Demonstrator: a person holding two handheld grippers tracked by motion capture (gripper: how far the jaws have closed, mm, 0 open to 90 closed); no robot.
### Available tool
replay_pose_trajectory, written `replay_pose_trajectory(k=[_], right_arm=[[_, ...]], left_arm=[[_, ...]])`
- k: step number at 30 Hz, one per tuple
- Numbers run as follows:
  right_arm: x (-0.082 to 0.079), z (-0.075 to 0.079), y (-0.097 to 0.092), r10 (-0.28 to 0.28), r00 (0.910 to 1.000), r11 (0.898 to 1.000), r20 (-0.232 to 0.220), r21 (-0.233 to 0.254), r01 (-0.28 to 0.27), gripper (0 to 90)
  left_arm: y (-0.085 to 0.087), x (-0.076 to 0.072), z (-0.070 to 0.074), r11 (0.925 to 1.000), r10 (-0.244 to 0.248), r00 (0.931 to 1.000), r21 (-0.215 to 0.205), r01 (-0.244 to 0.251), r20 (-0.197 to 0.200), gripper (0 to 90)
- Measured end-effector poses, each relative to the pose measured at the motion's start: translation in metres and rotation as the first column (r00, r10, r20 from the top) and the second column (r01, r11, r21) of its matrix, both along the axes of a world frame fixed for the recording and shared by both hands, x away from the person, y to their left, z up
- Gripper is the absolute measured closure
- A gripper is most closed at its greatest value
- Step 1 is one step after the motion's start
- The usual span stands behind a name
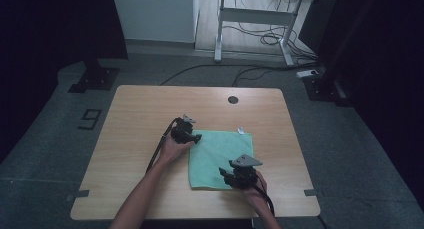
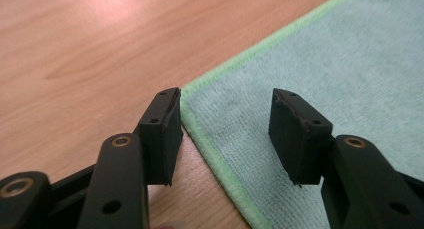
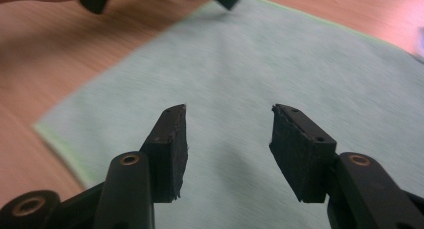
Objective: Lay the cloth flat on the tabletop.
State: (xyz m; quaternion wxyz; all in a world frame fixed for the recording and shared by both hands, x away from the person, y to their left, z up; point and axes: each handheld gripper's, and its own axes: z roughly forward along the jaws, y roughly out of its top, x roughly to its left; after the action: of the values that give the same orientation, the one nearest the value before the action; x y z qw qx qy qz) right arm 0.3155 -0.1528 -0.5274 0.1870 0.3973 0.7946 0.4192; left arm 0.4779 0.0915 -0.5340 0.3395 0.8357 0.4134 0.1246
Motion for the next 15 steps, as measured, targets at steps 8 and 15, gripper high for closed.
replay_pose_trajectory(k=[8, 15], right_arm=[[-0.006, 0.001, 0.032, 0.103, 0.9946, 0.994, 0.018, 0.02, -0.103, 48.3], [-0.012, 0.0, 0.05, 0.157, 0.9873, 0.987, 0.022, 0.03, -0.158, 48.4]], left_arm=[[0.013, -0.003, 0.015, 0.9998, 0.022, 0.9994, 0.001, -0.022, 0.028, 48.8], [0.023, -0.003, 0.021, 0.9984, 0.056, 0.9978, -0.005, -0.056, 0.036, 49.9]])
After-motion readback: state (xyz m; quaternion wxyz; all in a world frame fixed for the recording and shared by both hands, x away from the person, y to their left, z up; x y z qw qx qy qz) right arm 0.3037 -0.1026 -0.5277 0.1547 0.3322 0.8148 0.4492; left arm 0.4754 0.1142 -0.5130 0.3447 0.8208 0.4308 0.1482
